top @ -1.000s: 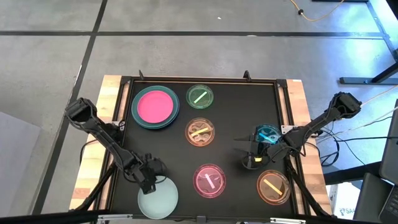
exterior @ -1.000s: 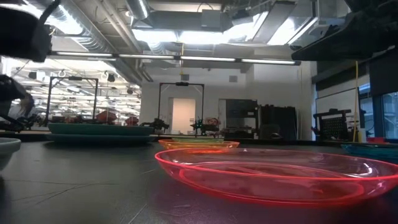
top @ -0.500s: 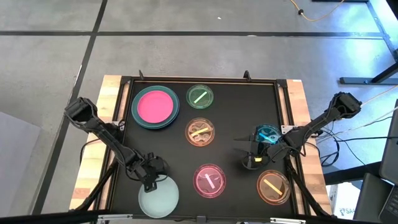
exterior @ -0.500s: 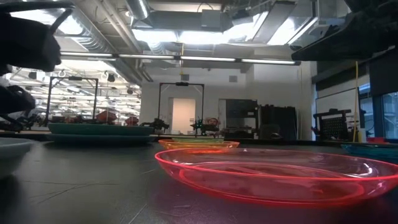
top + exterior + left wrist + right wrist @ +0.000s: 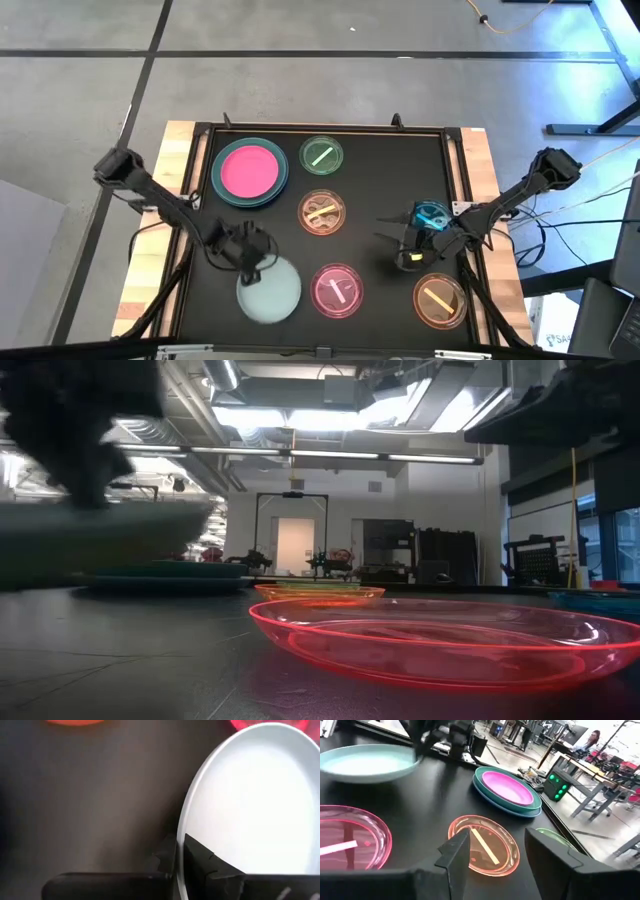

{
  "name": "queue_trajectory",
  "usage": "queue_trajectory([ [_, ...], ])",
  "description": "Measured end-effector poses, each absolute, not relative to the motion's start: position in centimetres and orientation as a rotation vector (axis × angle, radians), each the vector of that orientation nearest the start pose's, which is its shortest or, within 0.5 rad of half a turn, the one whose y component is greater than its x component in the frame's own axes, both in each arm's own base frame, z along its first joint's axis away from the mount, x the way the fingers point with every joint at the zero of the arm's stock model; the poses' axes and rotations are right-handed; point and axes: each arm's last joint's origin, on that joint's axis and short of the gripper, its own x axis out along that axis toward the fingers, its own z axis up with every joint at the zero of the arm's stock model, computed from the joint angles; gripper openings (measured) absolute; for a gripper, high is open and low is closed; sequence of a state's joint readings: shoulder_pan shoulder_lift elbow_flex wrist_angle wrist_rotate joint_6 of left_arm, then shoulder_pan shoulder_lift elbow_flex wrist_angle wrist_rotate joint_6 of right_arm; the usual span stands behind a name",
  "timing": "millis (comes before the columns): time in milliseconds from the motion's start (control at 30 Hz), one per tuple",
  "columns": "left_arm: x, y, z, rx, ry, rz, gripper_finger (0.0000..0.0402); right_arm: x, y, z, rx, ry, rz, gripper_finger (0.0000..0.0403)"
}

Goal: Stack plastic plates
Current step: Stack the white plate on top of the pink plate on the table

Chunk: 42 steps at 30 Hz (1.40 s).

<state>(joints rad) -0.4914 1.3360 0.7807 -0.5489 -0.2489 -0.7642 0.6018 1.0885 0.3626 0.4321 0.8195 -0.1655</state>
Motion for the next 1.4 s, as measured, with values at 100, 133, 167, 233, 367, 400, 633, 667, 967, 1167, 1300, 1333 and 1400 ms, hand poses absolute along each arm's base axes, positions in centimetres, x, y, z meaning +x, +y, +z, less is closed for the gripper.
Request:
queue_trajectory([
  [100, 21.4, -8.1, 22.1, -0.284, 0.938, 0.280, 0.0013, 18.0, 9.8, 19.2, -0.365, 0.261, -0.197, 0.0184],
  [133, 21.3, -7.1, 22.7, -0.281, 0.907, 0.317, 0.0013, 17.9, 9.8, 19.1, -0.367, 0.274, -0.197, 0.0184],
  [167, 21.2, -6.1, 23.3, -0.280, 0.872, 0.353, 0.0013, 17.9, 9.7, 18.9, -0.369, 0.286, -0.199, 0.0184],
  [233, 20.8, -4.2, 24.4, -0.278, 0.805, 0.427, 0.0013, 17.9, 9.5, 18.7, -0.374, 0.308, -0.215, 0.0184],
  [367, 19.8, -0.4, 25.7, -0.242, 0.734, 0.617, 0.0013, 17.7, 9.3, 18.3, -0.393, 0.343, -0.250, 0.0184],
  [400, 19.6, 0.6, 25.8, -0.230, 0.733, 0.672, 0.0013, 17.7, 9.2, 18.2, -0.402, 0.353, -0.253, 0.0184],
  [633, 17.5, 6.8, 25.4, -0.176, 0.845, 1.015, 0.0013, 17.5, 9.0, 17.9, -0.439, 0.374, -0.317, 0.0184],
  [667, 17.3, 7.5, 25.3, -0.179, 0.856, 1.042, 0.0013, 17.5, 9.0, 17.9, -0.439, 0.379, -0.318, 0.0184],
  [967, 14.8, 10.9, 24.2, -0.298, 0.963, 1.132, 0.0013, 17.2, 8.8, 17.3, -0.382, 0.416, -0.335, 0.0184],
  [1167, 13.7, 11.3, 22.0, -0.347, 1.027, 1.149, 0.0014, 17.2, 8.8, 17.3, -0.374, 0.414, -0.335, 0.0184],
  [1300, 13.3, 11.3, 21.4, -0.359, 1.053, 1.155, 0.0034, 17.2, 8.8, 17.3, -0.364, 0.411, -0.332, 0.0184],
  [1333, 13.3, 11.4, 21.4, -0.368, 1.053, 1.150, 0.0043, 17.2, 8.8, 17.3, -0.361, 0.411, -0.331, 0.0184],
  [1400, 13.3, 11.4, 21.3, -0.385, 1.051, 1.139, 0.0065, 17.2, 8.8, 17.3, -0.350, 0.408, -0.333, 0.0184],
])
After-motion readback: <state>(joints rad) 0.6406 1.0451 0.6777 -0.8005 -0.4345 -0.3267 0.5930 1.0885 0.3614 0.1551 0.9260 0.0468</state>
